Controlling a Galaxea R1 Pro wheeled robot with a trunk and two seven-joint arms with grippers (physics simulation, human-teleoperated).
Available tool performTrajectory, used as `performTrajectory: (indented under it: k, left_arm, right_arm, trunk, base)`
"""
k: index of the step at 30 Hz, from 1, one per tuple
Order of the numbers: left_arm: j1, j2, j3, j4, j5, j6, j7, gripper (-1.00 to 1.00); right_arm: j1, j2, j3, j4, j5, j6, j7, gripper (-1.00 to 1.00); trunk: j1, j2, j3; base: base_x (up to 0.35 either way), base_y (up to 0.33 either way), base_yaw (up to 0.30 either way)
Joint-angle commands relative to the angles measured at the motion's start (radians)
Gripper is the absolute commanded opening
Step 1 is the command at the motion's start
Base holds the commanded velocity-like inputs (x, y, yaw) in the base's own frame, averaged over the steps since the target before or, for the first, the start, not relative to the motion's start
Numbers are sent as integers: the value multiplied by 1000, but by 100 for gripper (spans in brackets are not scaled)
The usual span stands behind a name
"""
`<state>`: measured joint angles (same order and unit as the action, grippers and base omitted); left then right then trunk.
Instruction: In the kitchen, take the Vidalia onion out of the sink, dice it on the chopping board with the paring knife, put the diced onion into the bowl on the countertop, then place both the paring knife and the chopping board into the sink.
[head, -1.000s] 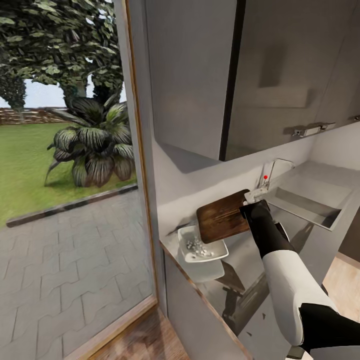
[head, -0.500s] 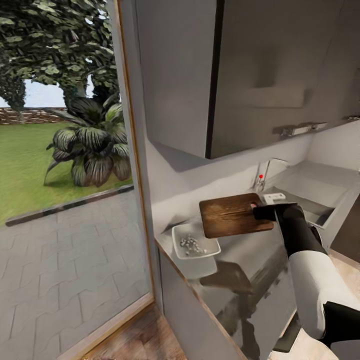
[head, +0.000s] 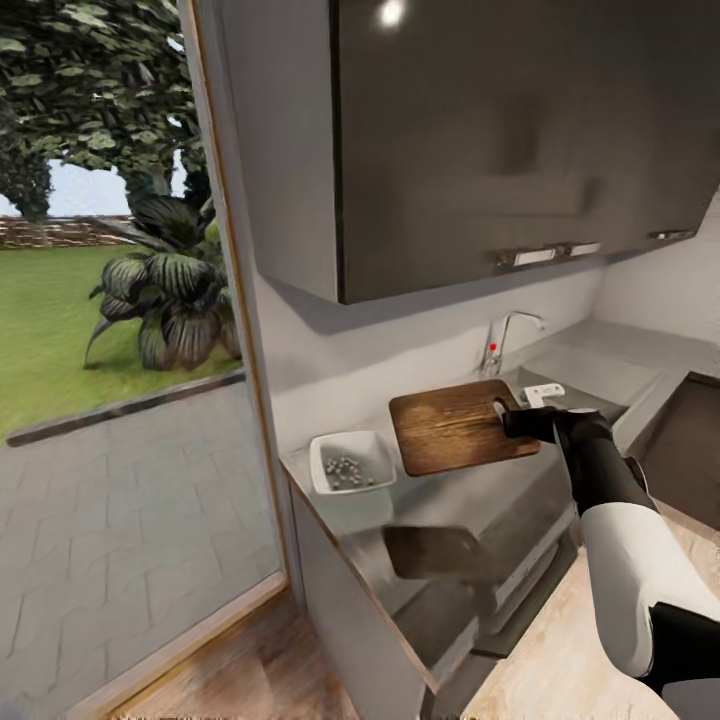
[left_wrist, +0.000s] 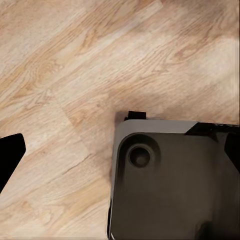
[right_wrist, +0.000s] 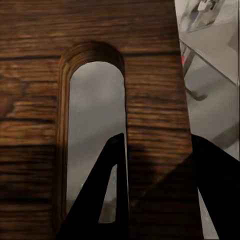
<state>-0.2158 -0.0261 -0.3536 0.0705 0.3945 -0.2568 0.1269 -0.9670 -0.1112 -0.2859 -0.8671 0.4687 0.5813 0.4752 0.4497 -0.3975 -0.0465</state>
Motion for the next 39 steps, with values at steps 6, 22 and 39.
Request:
performTrajectory:
  k: [6,22,39]
  left_arm:
    - [-2,-1,-8,5,7,-7,2,100]
    - [-2,0,-8,5,7,-7,1,100]
    - [-2,0,-8,5,6,-8,1,100]
  right_arm:
    - [-1,4,-1,-1,8,5,12,-100]
    - [-1,13,2,-1,7,2,11,-100]
    - [-1,15,2,-3,7,0,13,-100]
  trunk:
    - [0,-3,-2]
    - [0,-3,-18]
    - [0,-3,-35]
  base:
    - [-203,-262,0]
    - [-193,-270,190]
    - [5,-297,231]
